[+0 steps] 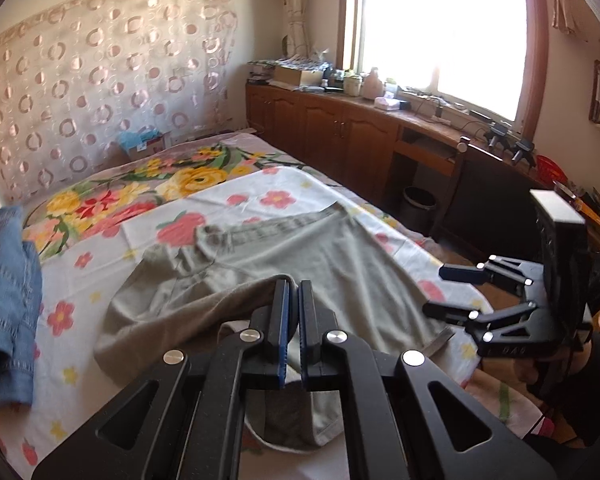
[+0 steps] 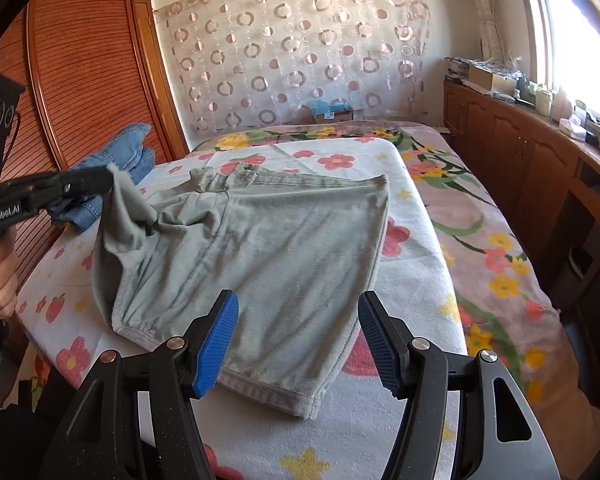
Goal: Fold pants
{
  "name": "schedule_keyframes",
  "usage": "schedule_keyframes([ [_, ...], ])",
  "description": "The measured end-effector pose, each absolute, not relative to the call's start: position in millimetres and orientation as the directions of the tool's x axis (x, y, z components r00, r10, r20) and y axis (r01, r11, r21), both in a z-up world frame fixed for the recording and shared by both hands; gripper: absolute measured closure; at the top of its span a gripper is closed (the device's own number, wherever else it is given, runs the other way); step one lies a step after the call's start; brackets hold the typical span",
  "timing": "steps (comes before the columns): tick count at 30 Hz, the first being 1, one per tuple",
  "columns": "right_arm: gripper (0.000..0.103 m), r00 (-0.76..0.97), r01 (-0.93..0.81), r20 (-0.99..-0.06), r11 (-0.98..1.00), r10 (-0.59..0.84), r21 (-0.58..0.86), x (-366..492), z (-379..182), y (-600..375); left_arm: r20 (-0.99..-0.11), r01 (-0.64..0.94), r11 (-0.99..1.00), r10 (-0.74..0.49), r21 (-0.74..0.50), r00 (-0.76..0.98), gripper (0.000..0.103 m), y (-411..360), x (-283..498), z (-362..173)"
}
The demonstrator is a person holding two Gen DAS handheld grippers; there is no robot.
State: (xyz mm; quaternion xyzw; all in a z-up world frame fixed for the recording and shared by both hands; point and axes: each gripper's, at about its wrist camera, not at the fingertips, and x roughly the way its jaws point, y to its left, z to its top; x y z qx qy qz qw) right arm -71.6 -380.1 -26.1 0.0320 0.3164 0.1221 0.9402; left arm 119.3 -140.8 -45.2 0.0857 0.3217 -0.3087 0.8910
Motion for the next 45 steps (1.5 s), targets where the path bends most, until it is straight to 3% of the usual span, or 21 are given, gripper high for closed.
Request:
schedule_keyframes([
  [12, 0.039, 0.791, -0.172, -0.568, 0.973, 0.228, 0.152, -87.4, -28.2, -399.3, -0.588, 0.691, 0.722, -0.572, -0.028, 0.573, 0.098, -205.2, 117.8, -4.0],
  [21, 0.039, 0.793, -0.145, -0.569, 0.975, 0.217, 0.169, -92.3, -33.2, -400.7, -0.656, 0.685, 0.725, -0.552, -0.073, 0.514, 0.096, -227.5, 129.5, -28.9],
  [25, 0.039, 0.799, -0.150, -0.560, 0.974, 0.222, 0.172, -91.2, -31.7, -398.0, -0.664, 0.660, 0.749, -0.522, -0.055, 0.536, 0.076, -216.5, 132.4, -36.8],
  [30, 0.039, 0.802, -0.169, -0.549, 0.971, 0.236, 0.170, -85.6, -33.7, -394.0, -0.671, 0.619, 0.784, -0.483, -0.045, 0.563, 0.037, -192.8, 135.8, -50.3],
  [31, 0.039, 0.799, -0.176, -0.551, 0.970, 0.240, 0.168, -84.1, -35.2, -392.8, -0.673, 0.608, 0.792, -0.477, -0.050, 0.566, 0.034, -187.3, 136.8, -53.6],
  [35, 0.058, 0.782, -0.206, -0.567, 0.966, 0.259, 0.157, -76.4, -41.8, -388.0, -0.679, 0.565, 0.824, -0.438, -0.042, 0.589, 0.033, -166.5, 136.8, -69.1],
  [38, 0.066, 0.765, -0.213, -0.591, 0.967, 0.255, 0.142, -66.7, -46.3, -384.7, -0.681, 0.539, 0.842, -0.412, -0.030, 0.605, 0.033, -152.8, 133.5, -79.3],
  [45, 0.071, 0.742, -0.206, -0.633, 0.973, 0.224, 0.103, -48.5, -53.6, -380.3, -0.712, 0.501, 0.865, -0.371, -0.031, 0.596, 0.033, -131.6, 130.3, -104.2],
])
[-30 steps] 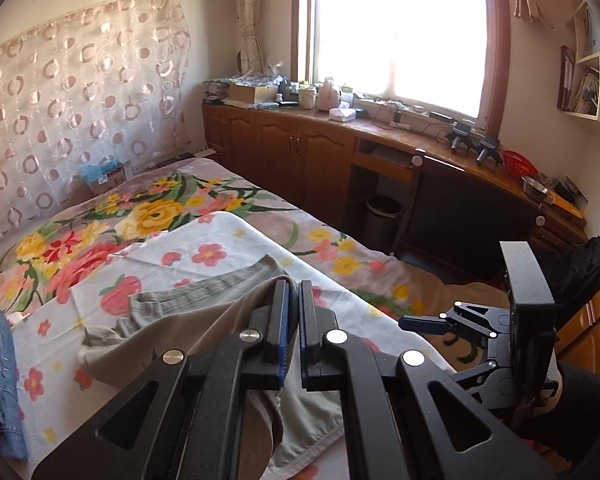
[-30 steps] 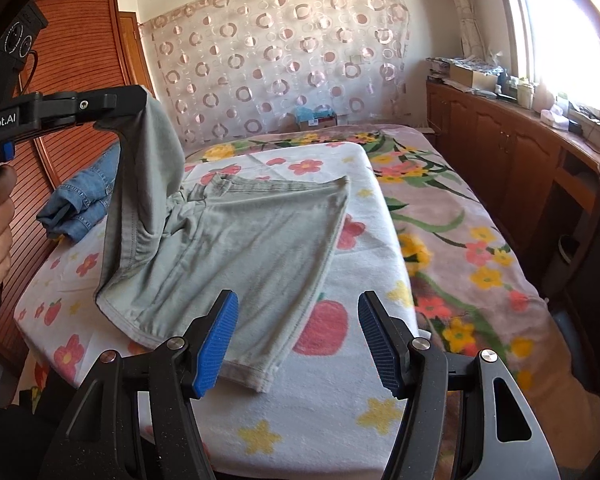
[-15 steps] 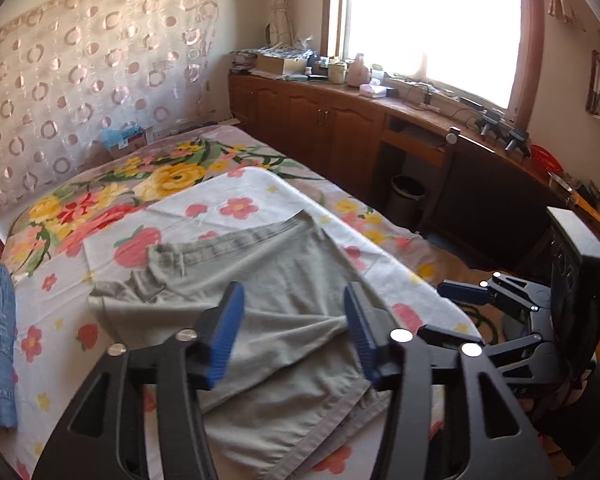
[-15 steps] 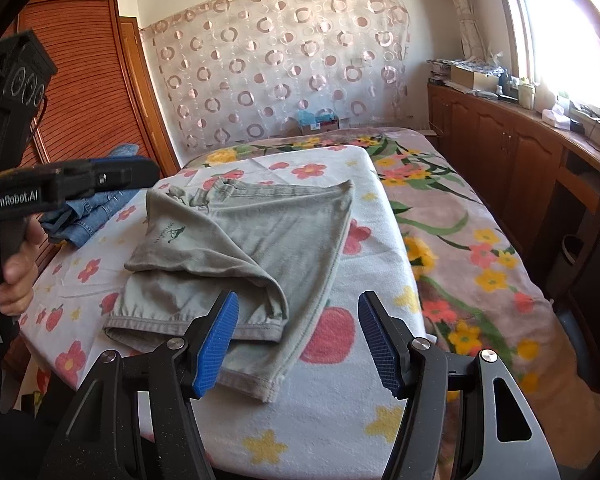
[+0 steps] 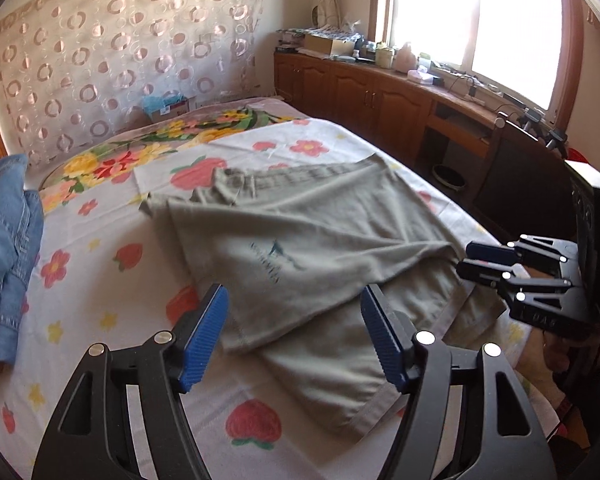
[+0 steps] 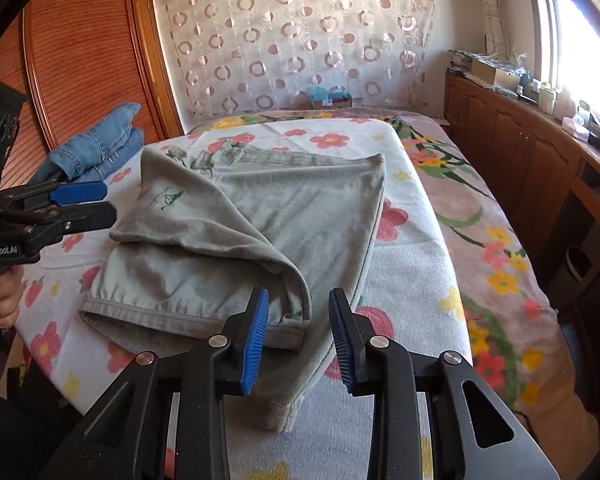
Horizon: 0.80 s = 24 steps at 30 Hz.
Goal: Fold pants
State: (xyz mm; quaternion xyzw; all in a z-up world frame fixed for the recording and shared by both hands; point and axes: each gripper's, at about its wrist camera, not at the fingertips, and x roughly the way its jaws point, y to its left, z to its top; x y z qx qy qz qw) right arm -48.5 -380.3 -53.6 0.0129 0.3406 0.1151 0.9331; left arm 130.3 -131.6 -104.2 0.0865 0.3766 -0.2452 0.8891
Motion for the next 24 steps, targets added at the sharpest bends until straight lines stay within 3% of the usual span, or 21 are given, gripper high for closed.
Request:
schedule_keyframes([
  [3, 0.079, 0.732, -0.207, -0.643, 0.973, 0.224, 0.103, -44.5, -54.4, -379.3, -0.719, 0.488, 0.872, -0.368, -0.046, 0.590, 0.033, -124.1, 129.1, -113.2],
  [4, 0.091, 0.730, -0.213, -0.646, 0.972, 0.225, 0.098, -44.2, -54.4, -378.5, -0.720, 0.485, 0.873, -0.367, -0.047, 0.589, 0.033, -122.6, 128.5, -114.5],
  [7, 0.101, 0.732, -0.232, -0.640, 0.969, 0.234, 0.089, -48.1, -50.6, -373.3, -0.722, 0.479, 0.876, -0.364, -0.052, 0.588, 0.033, -118.8, 126.3, -118.4],
  [15, 0.103, 0.769, -0.254, -0.578, 0.960, 0.274, 0.117, -70.7, -24.6, -381.6, -0.714, 0.476, 0.878, -0.366, -0.053, 0.596, 0.033, -116.9, 120.3, -116.9],
  [21, 0.103, 0.759, -0.250, -0.607, 0.966, 0.238, 0.066, -59.3, -32.6, -378.8, -0.725, 0.481, 0.875, -0.365, -0.054, 0.584, 0.033, -121.6, 122.6, -122.0],
  [24, 0.088, 0.740, -0.250, -0.638, 0.968, 0.215, 0.036, -43.4, -44.1, -373.6, -0.737, 0.485, 0.873, -0.361, -0.051, 0.571, 0.033, -124.9, 122.6, -127.7],
])
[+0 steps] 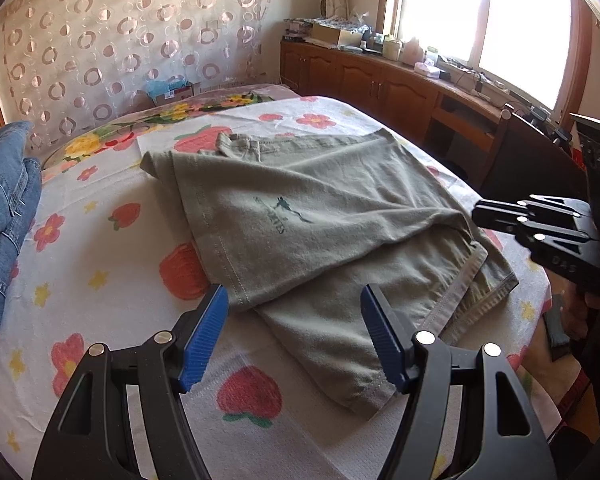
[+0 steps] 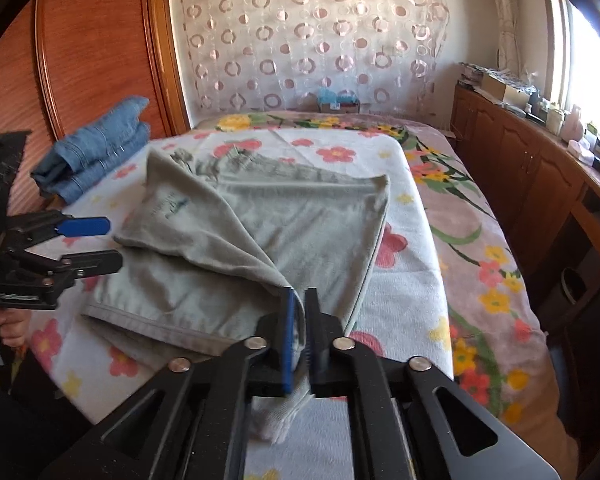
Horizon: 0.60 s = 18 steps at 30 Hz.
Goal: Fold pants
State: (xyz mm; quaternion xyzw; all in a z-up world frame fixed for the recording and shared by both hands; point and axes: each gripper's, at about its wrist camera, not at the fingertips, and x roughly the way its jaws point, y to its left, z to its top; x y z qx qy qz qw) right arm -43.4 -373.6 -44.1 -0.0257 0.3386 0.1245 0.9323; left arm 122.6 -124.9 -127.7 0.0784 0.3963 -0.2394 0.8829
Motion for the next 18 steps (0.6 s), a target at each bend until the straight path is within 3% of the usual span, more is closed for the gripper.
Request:
schedule_keyframes([
  [2, 0.080, 0.725, -0.264, -0.649, 0.963, 0.231, 0.048, -37.1, -48.7, -371.5, -0.743, 0.491, 0.870, -0.355, -0.039, 0.568, 0.033, -127.4, 120.7, -130.2],
  [7, 0.080, 0.722, -0.261, -0.657, 0.965, 0.218, 0.033, -28.0, -53.0, -370.7, -0.751, 0.498, 0.867, -0.343, -0.022, 0.564, 0.033, -130.9, 117.2, -135.3],
  [9, 0.086, 0.721, -0.273, -0.656, 0.962, 0.225, 0.029, -27.7, -52.6, -370.0, -0.752, 0.497, 0.867, -0.342, -0.023, 0.563, 0.033, -130.5, 116.6, -136.0],
  [10, 0.100, 0.719, -0.281, -0.656, 0.959, 0.231, 0.030, -28.1, -52.5, -370.2, -0.752, 0.497, 0.868, -0.342, -0.023, 0.563, 0.033, -130.2, 116.3, -136.0],
  [18, 0.100, 0.727, -0.289, -0.622, 0.951, 0.291, 0.107, -58.7, -18.4, -382.9, -0.732, 0.487, 0.873, -0.347, -0.023, 0.587, 0.033, -123.0, 112.6, -125.4],
])
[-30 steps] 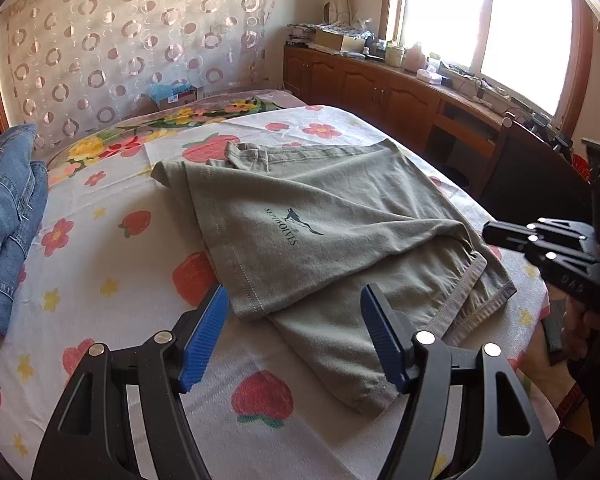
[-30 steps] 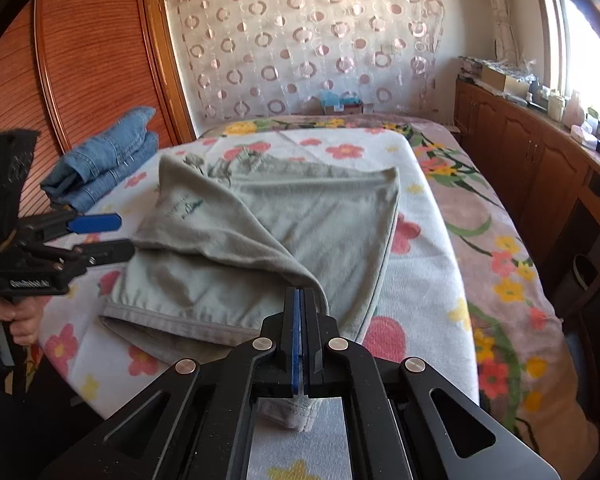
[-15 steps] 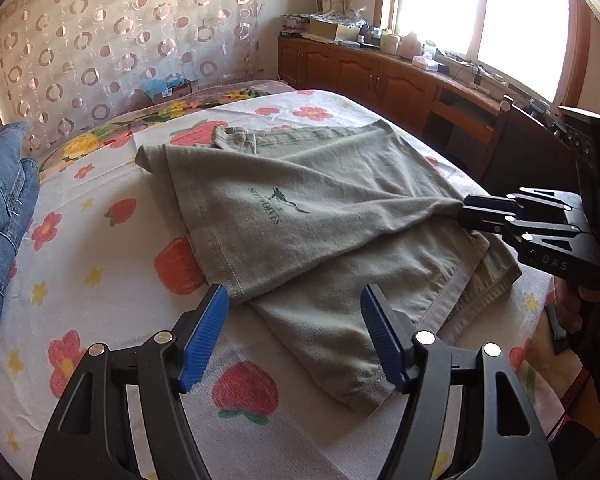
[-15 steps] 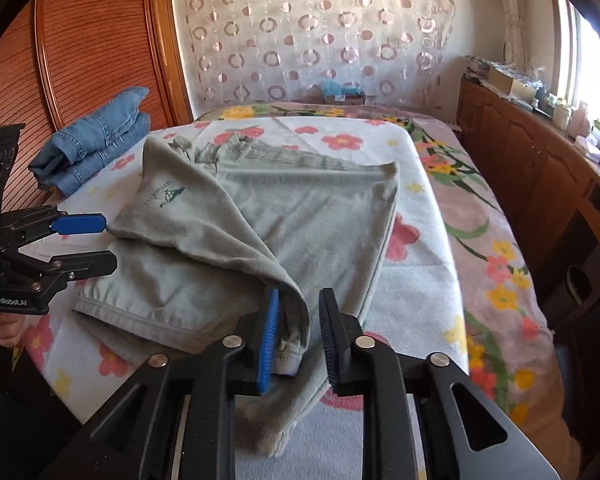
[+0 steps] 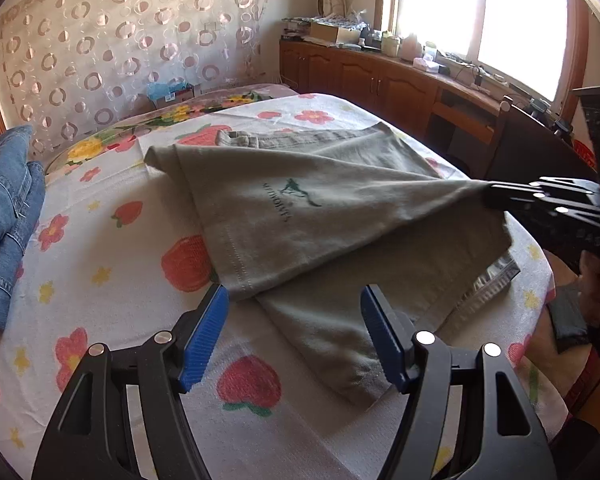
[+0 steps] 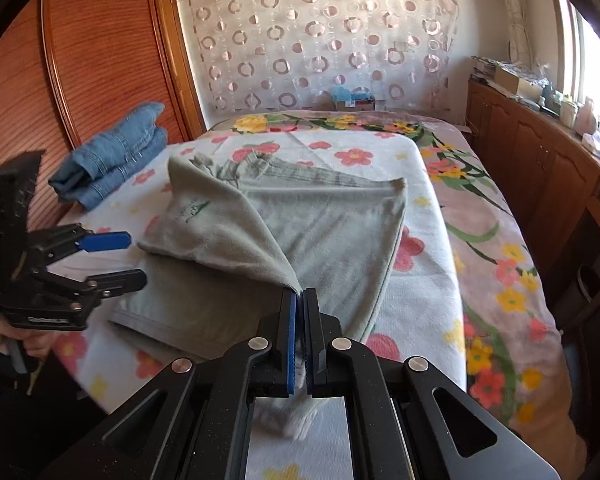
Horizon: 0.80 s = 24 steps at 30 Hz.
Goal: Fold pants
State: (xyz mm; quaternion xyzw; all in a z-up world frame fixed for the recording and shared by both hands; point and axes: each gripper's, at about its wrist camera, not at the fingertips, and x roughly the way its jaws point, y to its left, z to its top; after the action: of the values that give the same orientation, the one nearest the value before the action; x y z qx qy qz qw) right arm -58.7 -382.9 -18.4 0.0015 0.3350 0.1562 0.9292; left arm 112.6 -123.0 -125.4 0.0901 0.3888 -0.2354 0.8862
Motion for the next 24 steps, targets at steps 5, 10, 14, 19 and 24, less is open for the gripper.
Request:
schedule_keyframes([
  [5, 0.100, 0.712, -0.266, -0.653, 0.960, 0.257, 0.088, -76.2, -17.5, -385.3, -0.728, 0.483, 0.875, -0.346, -0.023, 0.592, 0.033, -120.3, 112.7, -124.2],
  [10, 0.100, 0.682, -0.236, -0.690, 0.966, 0.243, 0.107, -79.2, -33.0, -393.2, -0.730, 0.473, 0.881, -0.339, -0.025, 0.593, 0.033, -119.0, 116.2, -125.2],
  [14, 0.094, 0.704, -0.221, -0.674, 0.971, 0.222, 0.089, -79.8, -32.1, -394.8, -0.730, 0.462, 0.887, -0.332, -0.026, 0.597, 0.033, -115.9, 119.2, -124.8],
  [19, 0.081, 0.741, -0.236, -0.636, 0.970, 0.215, 0.053, -80.8, -21.9, -385.5, -0.721, 0.445, 0.895, -0.326, -0.027, 0.612, 0.033, -107.3, 118.8, -121.2],
  [24, 0.077, 0.752, -0.283, -0.602, 0.956, 0.268, 0.071, -75.5, -18.4, -372.4, -0.710, 0.422, 0.906, -0.316, -0.029, 0.629, 0.033, -93.5, 119.7, -115.9],
])
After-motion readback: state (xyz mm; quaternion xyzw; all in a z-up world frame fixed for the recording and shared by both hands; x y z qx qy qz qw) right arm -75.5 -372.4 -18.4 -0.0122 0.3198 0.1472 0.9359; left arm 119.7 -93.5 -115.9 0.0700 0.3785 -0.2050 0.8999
